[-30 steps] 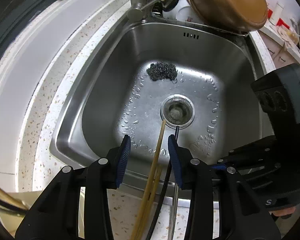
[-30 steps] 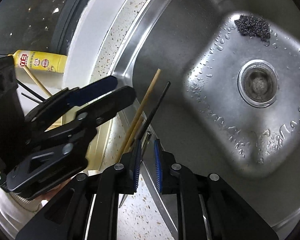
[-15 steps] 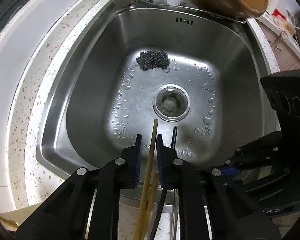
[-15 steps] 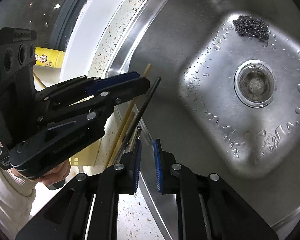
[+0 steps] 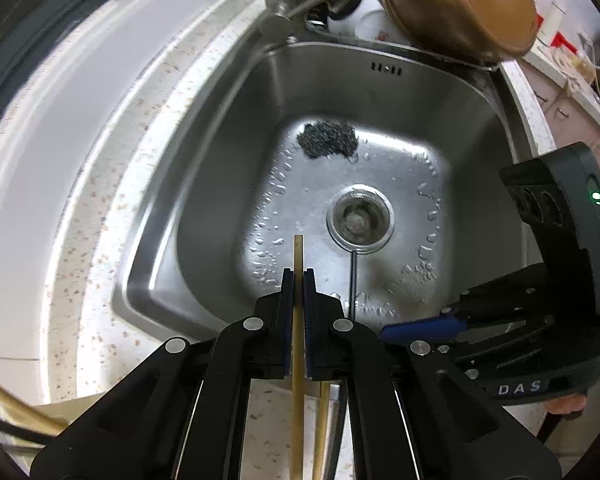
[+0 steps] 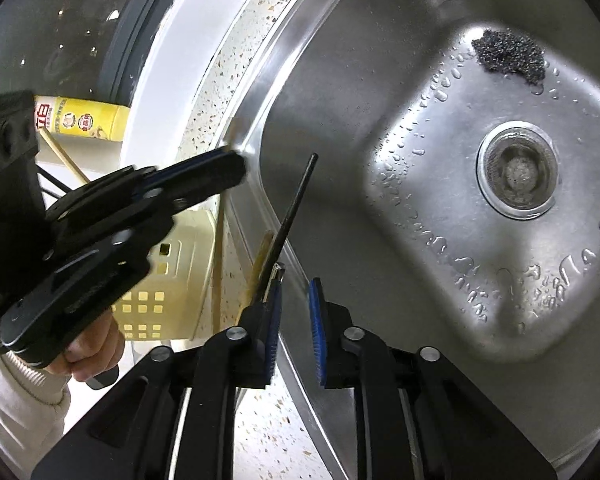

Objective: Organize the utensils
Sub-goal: 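Move the left tool to the pile and grasp a chopstick while the right tool grasps another, then raise the chopstick in the left tool over the caddy while the right tool carries its chopstick there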

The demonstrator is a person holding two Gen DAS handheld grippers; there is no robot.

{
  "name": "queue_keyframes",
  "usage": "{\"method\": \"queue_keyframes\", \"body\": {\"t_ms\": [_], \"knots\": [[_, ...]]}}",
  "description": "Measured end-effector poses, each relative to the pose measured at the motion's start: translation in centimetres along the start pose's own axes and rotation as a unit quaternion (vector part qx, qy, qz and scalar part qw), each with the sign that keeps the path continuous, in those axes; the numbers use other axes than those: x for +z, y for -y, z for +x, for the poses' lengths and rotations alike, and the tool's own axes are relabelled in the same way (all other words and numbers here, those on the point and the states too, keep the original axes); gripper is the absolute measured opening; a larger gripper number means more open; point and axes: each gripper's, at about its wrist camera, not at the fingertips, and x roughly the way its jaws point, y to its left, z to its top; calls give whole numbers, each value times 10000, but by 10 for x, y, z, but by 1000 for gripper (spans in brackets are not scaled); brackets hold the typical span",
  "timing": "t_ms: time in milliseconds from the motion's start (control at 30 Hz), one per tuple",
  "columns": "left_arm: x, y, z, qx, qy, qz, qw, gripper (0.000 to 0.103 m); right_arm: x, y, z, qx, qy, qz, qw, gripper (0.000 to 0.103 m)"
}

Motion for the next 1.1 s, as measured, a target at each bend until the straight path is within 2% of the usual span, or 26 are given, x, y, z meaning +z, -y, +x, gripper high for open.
{"method": "queue_keyframes", "body": {"t_ms": [200,400,500,633,833,1100], "knots": [[-5,-11,-16,163,170,-210,9995,4,-2,-10,-1,2,69,-181,9998,21],[-16,-12,-34,215,273,-350,9988,4,0,-2,10,181,72,25,9998,20],[-20,-12,-46,235,348,-353,9985,4,-3,2,9,255,139,94,9995,8],[-22,-16,-66,266,556,-476,9970,4,-2,4,5,383,242,126,9989,6],[-31,-17,-104,375,854,-628,9937,4,-5,-3,-9,456,315,154,9983,3],[-48,-11,-151,458,1187,-995,9869,4,-8,-33,-44,430,482,-175,9978,3]]}}
